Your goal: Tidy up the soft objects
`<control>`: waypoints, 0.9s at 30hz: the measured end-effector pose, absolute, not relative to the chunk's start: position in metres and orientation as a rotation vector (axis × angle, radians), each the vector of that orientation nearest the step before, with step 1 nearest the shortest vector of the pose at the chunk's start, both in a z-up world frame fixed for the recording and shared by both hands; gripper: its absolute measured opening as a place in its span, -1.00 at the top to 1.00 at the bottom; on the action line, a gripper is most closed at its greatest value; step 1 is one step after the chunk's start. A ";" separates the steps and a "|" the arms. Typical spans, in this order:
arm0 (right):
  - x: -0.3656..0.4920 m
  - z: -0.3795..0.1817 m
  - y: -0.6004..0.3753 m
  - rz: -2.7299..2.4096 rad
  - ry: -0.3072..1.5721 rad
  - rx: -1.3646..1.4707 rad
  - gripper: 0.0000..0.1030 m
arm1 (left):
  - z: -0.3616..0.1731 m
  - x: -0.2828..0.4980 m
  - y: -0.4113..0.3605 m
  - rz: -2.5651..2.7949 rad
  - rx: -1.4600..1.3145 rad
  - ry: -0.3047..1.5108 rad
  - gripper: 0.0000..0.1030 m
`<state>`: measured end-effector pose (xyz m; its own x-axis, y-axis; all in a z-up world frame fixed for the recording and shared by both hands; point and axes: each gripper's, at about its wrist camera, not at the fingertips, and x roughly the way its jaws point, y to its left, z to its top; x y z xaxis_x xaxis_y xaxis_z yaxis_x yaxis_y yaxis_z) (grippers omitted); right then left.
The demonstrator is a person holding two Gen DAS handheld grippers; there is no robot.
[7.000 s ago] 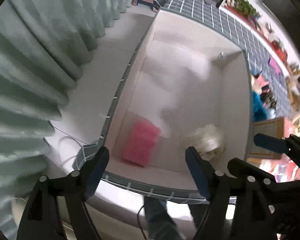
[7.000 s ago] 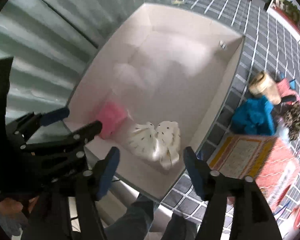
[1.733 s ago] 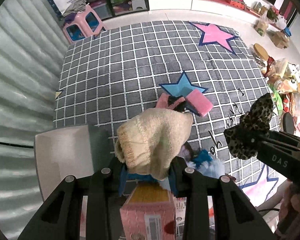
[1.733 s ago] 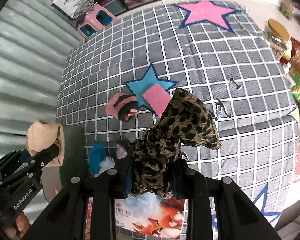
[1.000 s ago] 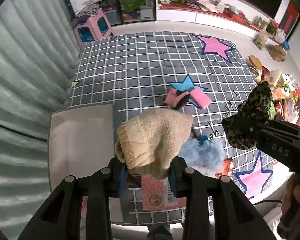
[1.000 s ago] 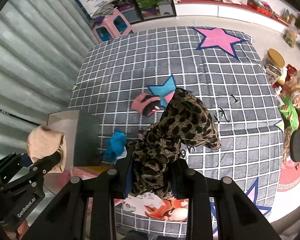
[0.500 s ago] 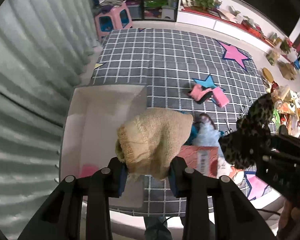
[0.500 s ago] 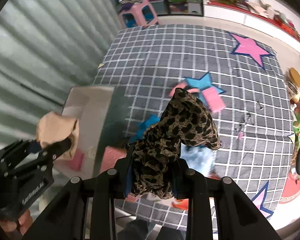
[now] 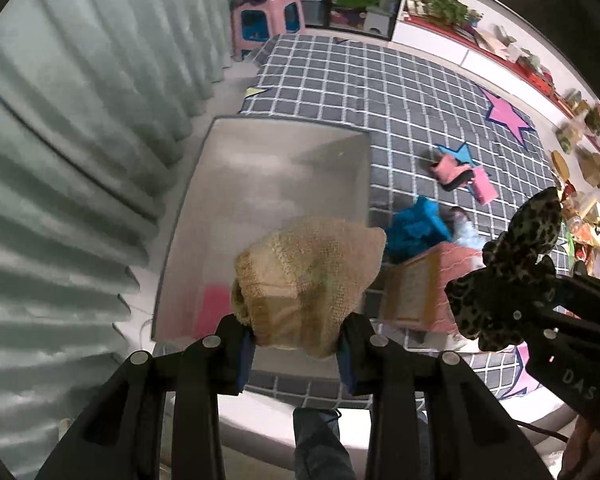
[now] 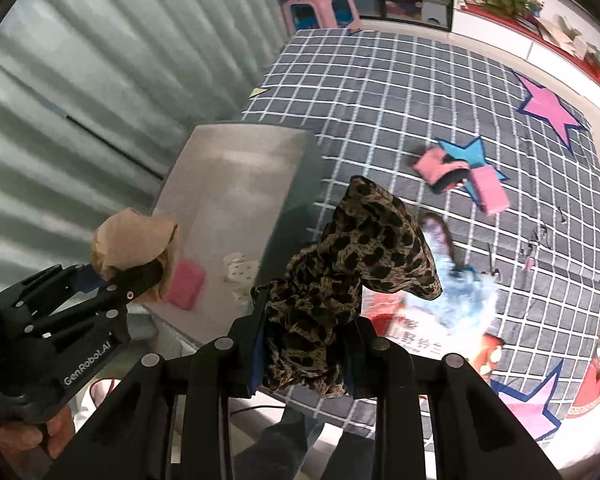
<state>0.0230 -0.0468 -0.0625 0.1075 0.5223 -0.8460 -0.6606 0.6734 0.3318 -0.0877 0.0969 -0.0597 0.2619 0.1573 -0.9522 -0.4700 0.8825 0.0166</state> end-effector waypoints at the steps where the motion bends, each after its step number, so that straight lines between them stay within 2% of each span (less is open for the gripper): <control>1: 0.020 -0.063 -0.043 0.881 1.175 -0.148 0.39 | -0.061 -0.092 0.101 0.443 -0.305 1.238 0.28; 13: -0.015 -0.063 0.006 0.959 1.179 -0.241 0.39 | -0.070 -0.128 0.138 0.518 -0.391 1.237 0.28; 27: -0.014 -0.067 0.044 0.991 1.188 -0.316 0.39 | -0.082 -0.121 0.158 0.533 -0.434 1.243 0.29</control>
